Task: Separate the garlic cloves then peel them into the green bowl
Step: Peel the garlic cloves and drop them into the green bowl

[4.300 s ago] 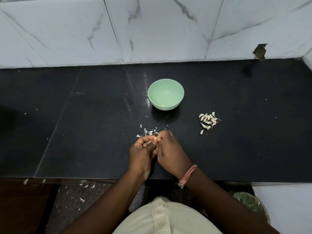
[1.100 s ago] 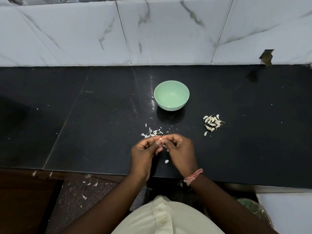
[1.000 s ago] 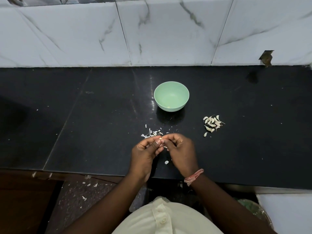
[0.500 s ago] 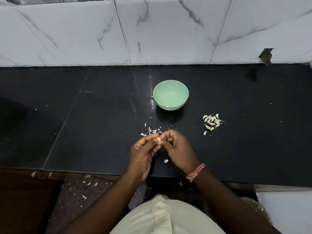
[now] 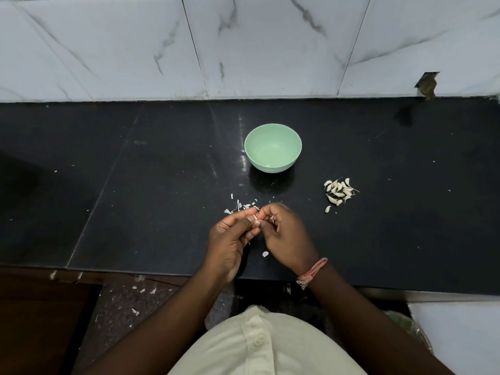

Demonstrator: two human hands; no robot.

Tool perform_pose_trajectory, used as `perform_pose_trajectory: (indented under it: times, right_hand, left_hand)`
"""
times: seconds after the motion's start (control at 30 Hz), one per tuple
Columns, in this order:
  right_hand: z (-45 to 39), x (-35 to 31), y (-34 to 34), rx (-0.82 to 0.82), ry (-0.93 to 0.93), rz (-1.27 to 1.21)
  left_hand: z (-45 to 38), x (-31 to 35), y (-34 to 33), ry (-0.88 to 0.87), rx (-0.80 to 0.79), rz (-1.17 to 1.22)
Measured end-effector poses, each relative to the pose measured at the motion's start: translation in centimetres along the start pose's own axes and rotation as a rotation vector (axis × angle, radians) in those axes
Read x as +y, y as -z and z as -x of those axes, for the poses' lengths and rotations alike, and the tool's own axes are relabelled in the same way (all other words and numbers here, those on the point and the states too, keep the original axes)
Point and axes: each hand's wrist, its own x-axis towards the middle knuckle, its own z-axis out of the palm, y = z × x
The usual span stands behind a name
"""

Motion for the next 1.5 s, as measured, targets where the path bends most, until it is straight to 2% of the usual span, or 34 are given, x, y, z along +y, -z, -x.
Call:
perform_pose_trajectory:
  times: [0.2,0.5,0.83,1.17,1.5]
  right_hand:
    - [0.0,0.4,-0.3,0.006,-0.061,0.004]
    - [0.4,0.4,0.0,-0.044,0.138,0.23]
    - [0.5,0.0,-0.5,0.005,0.125,0.429]
    - [0.5,0.1,-1.0,0.002,0.13,0.402]
    - [0.6,0.1,-1.2,0.052,0.121,0.335]
  left_hand:
    - [0.0,-0.2,0.4,0.005,-0.005,0.029]
    - [0.3,-0.2,-0.4,0.005,-0.007,0.04]
    - [0.4,0.0,-1.3,0.04,0.013,0.068]
    - [0.3,-0.1,-1.0,0.055,0.053,0.149]
    - [0.5,-0.1,-1.7,0.052,0.077,0.127]
